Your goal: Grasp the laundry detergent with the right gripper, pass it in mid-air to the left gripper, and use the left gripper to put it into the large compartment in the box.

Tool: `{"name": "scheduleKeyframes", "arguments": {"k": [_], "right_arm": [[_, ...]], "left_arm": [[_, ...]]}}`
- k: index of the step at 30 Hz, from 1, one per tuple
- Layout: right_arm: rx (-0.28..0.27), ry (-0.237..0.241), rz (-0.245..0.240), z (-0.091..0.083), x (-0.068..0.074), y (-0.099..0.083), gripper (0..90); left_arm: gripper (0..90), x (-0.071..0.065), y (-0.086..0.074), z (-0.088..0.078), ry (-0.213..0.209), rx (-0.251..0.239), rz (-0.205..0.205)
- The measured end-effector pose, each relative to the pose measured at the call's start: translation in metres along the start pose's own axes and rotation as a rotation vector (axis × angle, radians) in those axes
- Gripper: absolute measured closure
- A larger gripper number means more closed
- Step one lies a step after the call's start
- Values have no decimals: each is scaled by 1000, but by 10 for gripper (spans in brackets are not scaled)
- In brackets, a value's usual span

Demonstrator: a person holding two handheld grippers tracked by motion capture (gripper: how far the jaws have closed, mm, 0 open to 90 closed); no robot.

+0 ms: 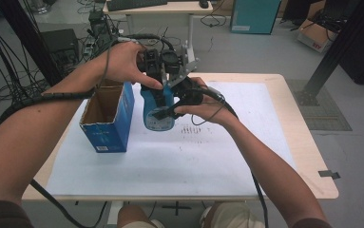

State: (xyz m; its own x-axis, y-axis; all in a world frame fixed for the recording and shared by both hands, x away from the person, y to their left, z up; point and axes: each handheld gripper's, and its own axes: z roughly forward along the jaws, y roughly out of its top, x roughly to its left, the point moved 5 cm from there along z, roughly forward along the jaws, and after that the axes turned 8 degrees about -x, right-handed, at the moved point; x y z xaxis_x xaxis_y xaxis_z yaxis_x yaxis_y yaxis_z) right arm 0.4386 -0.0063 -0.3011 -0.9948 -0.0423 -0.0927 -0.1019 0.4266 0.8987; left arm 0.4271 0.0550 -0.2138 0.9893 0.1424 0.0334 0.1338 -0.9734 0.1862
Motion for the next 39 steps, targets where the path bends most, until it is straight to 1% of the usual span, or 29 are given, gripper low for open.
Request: {"name": "scheduleKeyframes", "arguments": {"k": [2,3,4,5,6,7,8,11,12,14,15,16,17,19,20,21,22,23,24,25,26,28,30,31,32,33,34,36,39], "right_arm": [[0,0,3,0,0,0,408],[-2,2,9,-1,0,0,408],[-3,5,15,-1,0,-1,401],[-5,3,6,-1,-1,-1,395],[-4,4,24,-2,0,-1,391],[-3,4,21,-2,0,-1,385],[-5,0,3,-2,-2,-2,376],[-10,3,-1,-3,-3,-2,362],[-13,4,-6,-3,-3,-1,350],[-19,-9,-9,-6,-4,-1,332],[-12,-22,81,-8,2,1,319],[-8,-26,75,-9,2,1,309],[-1,-36,73,-11,2,1,298],[24,-37,96,-16,2,-3,270],[34,-44,92,-18,2,-4,234],[49,-54,121,-21,2,-6,180],[66,-58,137,-23,2,-8,174],[75,-57,137,-26,2,-9,156],[81,-77,149,-29,1,-11,94],[86,-82,164,-31,1,-12,63],[102,-88,152,-33,-1,-14,49],[140,-123,146,-40,-2,-18,56],[177,-129,165,-46,-1,-22,54],[203,-117,170,-50,-1,-25,54],[217,-143,218,-52,1,-26,54],[240,-154,228,-56,0,-29,54],[258,-151,242,-62,0,-31,56],[272,-166,258,-72,-3,-34,57],[297,-217,270,-90,-9,-36,56]], "left_arm": [[373,0,1,1,5,-5,-1],[373,0,1,0,-2,5,-4],[373,-1,1,1,5,-2,-2],[373,-1,2,0,2,1,-7],[373,-1,2,0,1,5,-7],[373,-1,3,0,0,0,-10],[373,-1,3,0,1,-3,-12],[373,-1,3,-2,3,-6,-12],[373,0,3,-3,5,6,5],[373,1,3,-5,3,12,7],[373,1,3,-5,6,11,7],[373,2,3,-7,33,9,10],[373,2,3,-7,33,5,-4],[372,3,2,-9,18,14,-6],[373,3,2,-11,23,19,-9],[373,4,2,-10,35,-5,-19],[372,4,2,-11,28,4,-34],[372,7,0,-12,34,-2,-39],[372,8,-1,-14,36,14,-51],[372,9,-2,-16,42,21,-60],[372,10,-3,-18,46,22,-70],[372,12,-6,-21,55,22,-93],[372,12,-9,-25,53,28,-115],[372,13,-11,-27,61,31,-122],[372,13,-12,-30,53,39,-135],[372,14,-14,-33,53,40,-152],[372,14,-15,-35,49,38,-168],[372,15,-19,-42,59,41,-195],[372,17,-24,-50,82,23,-262]]}}
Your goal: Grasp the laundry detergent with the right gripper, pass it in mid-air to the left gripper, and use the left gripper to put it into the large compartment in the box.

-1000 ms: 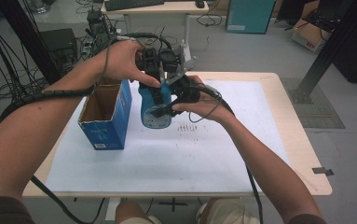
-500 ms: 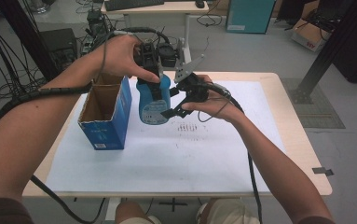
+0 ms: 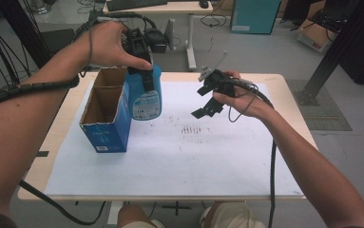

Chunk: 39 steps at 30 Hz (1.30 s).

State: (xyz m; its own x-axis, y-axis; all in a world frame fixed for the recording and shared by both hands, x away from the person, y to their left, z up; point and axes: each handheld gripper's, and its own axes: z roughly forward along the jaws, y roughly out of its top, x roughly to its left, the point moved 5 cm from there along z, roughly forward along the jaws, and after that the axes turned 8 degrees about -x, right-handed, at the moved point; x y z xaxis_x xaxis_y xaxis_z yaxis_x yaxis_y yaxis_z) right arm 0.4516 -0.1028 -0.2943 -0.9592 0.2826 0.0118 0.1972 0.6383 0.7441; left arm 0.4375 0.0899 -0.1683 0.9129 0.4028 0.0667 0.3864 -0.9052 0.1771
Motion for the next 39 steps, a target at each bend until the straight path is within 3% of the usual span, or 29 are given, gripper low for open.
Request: {"name": "scheduleKeyframes", "arguments": {"k": [3,8,14,16,23,39], "right_arm": [[38,-30,25,-14,-11,-7,59],[95,-64,19,-34,-26,-18,64],[122,-106,35,-50,-38,-28,64],[133,-114,45,-54,-40,-32,64],[151,-136,65,-65,-46,-39,65],[162,-151,49,-83,-51,-42,68]], "left_arm": [[371,7,-6,-10,6,5,-59],[371,18,-16,-25,11,18,-134],[371,28,-29,-41,58,28,-225],[371,33,-35,-48,67,30,-276],[371,42,-49,-63,103,42,-375],[371,62,-71,-88,157,28,-642]]}}
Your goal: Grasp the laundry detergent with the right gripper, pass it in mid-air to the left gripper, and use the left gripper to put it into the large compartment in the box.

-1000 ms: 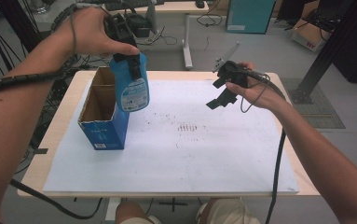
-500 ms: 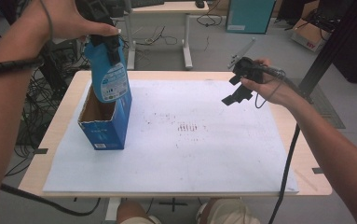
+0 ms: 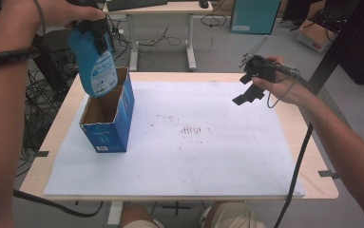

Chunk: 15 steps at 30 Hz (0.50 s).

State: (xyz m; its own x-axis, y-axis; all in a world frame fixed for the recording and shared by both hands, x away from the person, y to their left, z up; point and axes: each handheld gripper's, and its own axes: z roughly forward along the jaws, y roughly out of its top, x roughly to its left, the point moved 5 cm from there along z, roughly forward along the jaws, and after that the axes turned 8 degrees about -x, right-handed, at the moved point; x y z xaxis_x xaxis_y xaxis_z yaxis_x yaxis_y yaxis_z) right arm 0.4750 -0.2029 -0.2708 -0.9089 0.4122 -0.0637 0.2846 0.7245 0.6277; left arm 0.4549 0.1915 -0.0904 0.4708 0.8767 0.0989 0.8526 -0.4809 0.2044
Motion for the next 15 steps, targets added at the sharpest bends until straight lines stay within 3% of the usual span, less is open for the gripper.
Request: {"name": "scheduleKeyframes", "arguments": {"k": [15], "right_arm": [[10,26,-48,9,2,3,68]], "left_arm": [[371,23,-3,-3,30,1,-272]]}}
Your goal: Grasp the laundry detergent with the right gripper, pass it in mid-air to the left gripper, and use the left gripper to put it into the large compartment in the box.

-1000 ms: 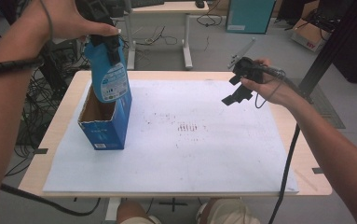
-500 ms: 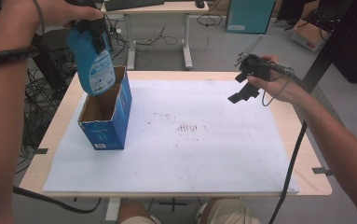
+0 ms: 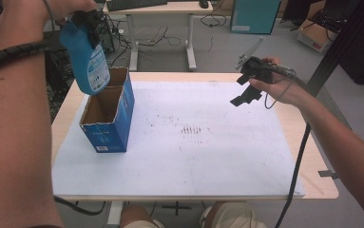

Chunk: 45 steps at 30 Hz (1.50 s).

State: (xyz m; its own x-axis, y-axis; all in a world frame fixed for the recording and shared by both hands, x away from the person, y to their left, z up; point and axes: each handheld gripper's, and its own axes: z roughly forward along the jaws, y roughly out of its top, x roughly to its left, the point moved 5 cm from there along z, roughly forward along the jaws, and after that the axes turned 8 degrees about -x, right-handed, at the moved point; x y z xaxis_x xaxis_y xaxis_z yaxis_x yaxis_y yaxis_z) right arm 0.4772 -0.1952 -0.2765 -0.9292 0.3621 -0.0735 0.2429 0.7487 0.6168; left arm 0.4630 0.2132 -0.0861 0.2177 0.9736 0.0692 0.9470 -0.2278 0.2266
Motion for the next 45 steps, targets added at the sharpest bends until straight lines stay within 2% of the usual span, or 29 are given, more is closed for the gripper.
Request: {"name": "scheduleKeyframes", "arguments": {"k": [6,7,16,27,29,30,37,39,40,41,42,45], "right_arm": [[-7,3,-6,-1,-1,-1,68],[-4,-1,6,-1,0,-1,68],[-3,3,-1,-1,-1,-4,68],[-1,0,-5,-1,-2,-4,68],[0,3,-12,0,-2,-4,68],[-3,-1,-7,0,-2,-4,68],[-5,-4,-9,-1,-1,-5,68],[-1,-4,-4,-1,-1,-5,68],[-2,-5,-1,-1,-1,-5,68],[-2,-5,-3,-1,-1,-5,68],[-1,-5,-4,-1,-1,-6,68],[1,-9,-11,0,-1,-6,68]], "left_arm": [[371,8,-1,4,-1,-9,-113],[371,10,-1,5,-5,-14,-129],[371,20,-3,14,16,-5,-195],[371,25,-4,20,8,-9,-200],[371,24,-4,21,7,-13,-213],[371,25,-4,22,7,-12,-196],[371,23,-3,26,6,-21,-211],[371,24,-2,27,7,-18,-199],[371,22,-1,29,6,-21,-209],[371,23,-1,30,5,-22,-199],[371,21,-1,31,1,-23,-210],[371,22,0,34,-2,-30,-201]]}}
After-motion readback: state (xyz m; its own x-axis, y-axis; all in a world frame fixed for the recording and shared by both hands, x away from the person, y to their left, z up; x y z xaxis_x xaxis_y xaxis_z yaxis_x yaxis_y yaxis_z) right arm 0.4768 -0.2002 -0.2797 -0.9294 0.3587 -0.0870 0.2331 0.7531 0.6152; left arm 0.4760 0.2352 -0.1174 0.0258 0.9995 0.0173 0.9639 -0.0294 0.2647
